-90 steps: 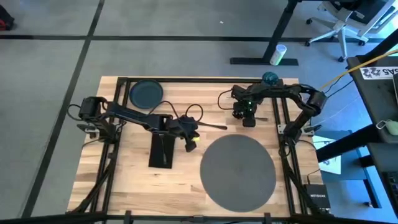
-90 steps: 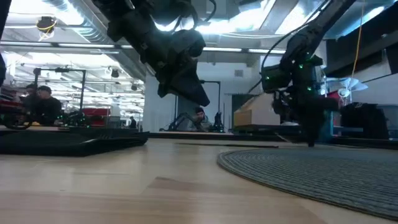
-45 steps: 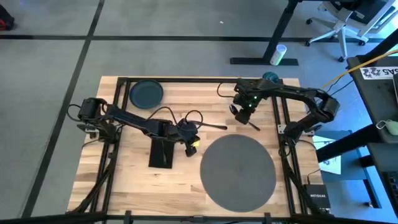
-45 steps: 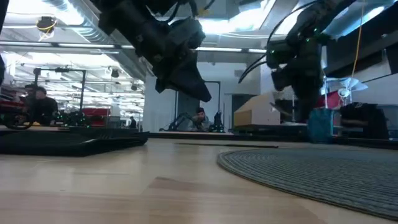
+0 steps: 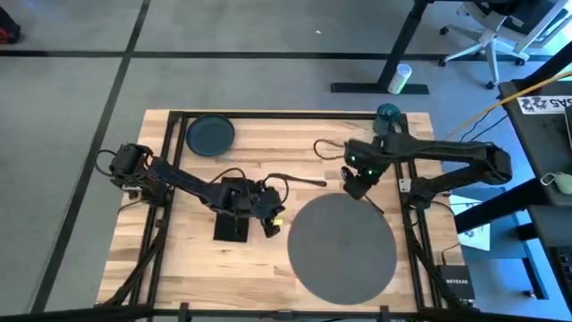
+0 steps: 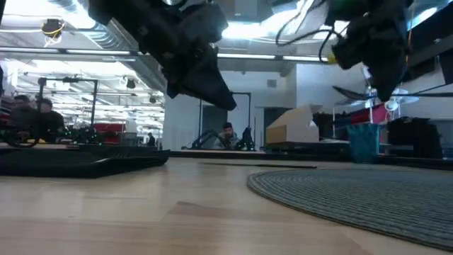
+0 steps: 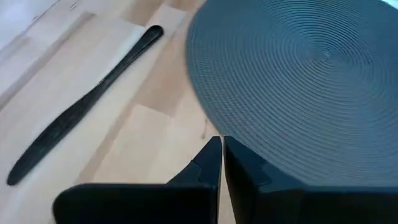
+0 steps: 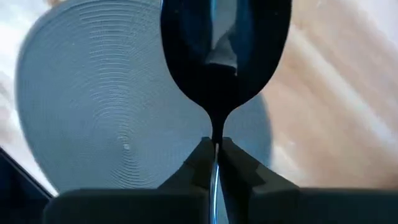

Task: Set table place
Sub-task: Put the black spoon on the gray table mat

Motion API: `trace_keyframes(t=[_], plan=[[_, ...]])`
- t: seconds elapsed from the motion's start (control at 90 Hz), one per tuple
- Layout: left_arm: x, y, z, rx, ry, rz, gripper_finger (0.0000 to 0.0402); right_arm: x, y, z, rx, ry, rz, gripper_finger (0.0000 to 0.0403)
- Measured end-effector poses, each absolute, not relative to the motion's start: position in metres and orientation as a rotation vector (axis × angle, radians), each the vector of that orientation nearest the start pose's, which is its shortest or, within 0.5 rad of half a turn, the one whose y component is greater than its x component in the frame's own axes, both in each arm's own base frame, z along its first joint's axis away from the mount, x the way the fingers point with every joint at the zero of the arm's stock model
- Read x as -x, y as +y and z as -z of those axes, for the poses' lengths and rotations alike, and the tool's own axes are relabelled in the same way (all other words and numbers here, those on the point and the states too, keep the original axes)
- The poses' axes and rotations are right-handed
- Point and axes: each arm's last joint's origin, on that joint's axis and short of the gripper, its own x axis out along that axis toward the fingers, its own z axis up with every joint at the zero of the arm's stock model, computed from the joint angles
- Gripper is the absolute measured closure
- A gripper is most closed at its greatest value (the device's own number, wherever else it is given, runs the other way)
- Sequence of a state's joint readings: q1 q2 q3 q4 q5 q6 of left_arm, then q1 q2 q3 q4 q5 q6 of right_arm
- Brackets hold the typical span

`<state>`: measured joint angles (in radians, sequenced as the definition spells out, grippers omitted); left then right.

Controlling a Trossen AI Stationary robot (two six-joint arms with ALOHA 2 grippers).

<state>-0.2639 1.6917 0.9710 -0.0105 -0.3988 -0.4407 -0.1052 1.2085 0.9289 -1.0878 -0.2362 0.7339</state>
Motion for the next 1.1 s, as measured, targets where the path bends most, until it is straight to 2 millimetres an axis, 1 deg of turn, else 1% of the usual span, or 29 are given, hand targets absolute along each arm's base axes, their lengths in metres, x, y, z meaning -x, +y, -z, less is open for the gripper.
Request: trace_keyframes(t=[0.1, 0.211, 0.3, 0.378, 0.478, 0.589, 0.667, 0.733, 0.911, 1.1], plan=[[-0.335, -0.088, -0.186, 0.174, 0.641, -0.270, 0.0402, -0.198, 0.013, -0.233, -0.872, 1.319, 0.390, 0.0403], [-0.332, -0.095, -0.186, 0.166, 0.642, -0.251, 0.0402, -0.196, 0.041, -0.210, -0.903, 1.305, 0.383, 0.0403], [-0.331, -0.099, -0.186, 0.161, 0.644, -0.241, 0.0402, -0.192, 0.059, -0.195, -0.956, 1.280, 0.390, 0.0403], [-0.330, -0.101, -0.186, 0.163, 0.644, -0.238, 0.0402, -0.185, 0.071, -0.184, -0.992, 1.256, 0.466, 0.0403], [-0.330, -0.102, -0.186, 0.174, 0.644, -0.238, 0.0402, -0.177, 0.087, -0.177, -1.065, 1.221, 0.508, 0.0403], [-0.330, -0.103, -0.186, 0.174, 0.644, -0.238, 0.0402, -0.167, 0.101, -0.172, -1.132, 1.222, 0.569, 0.0403], [-0.330, -0.103, -0.186, 0.178, 0.645, -0.239, 0.0402, -0.161, 0.106, -0.172, -1.139, 1.237, 0.563, 0.0403], [-0.329, -0.104, -0.186, 0.177, 0.648, -0.237, 0.0402, -0.160, 0.108, -0.172, -1.143, 1.245, 0.553, 0.0403], [-0.329, -0.104, -0.186, 0.179, 0.650, -0.238, 0.0402, -0.156, 0.103, -0.170, -1.108, 1.264, 0.617, 0.0403], [-0.327, -0.103, -0.183, 0.190, 0.675, -0.253, 0.0402, -0.154, 0.098, -0.170, -1.110, 1.293, 0.654, 0.0403]])
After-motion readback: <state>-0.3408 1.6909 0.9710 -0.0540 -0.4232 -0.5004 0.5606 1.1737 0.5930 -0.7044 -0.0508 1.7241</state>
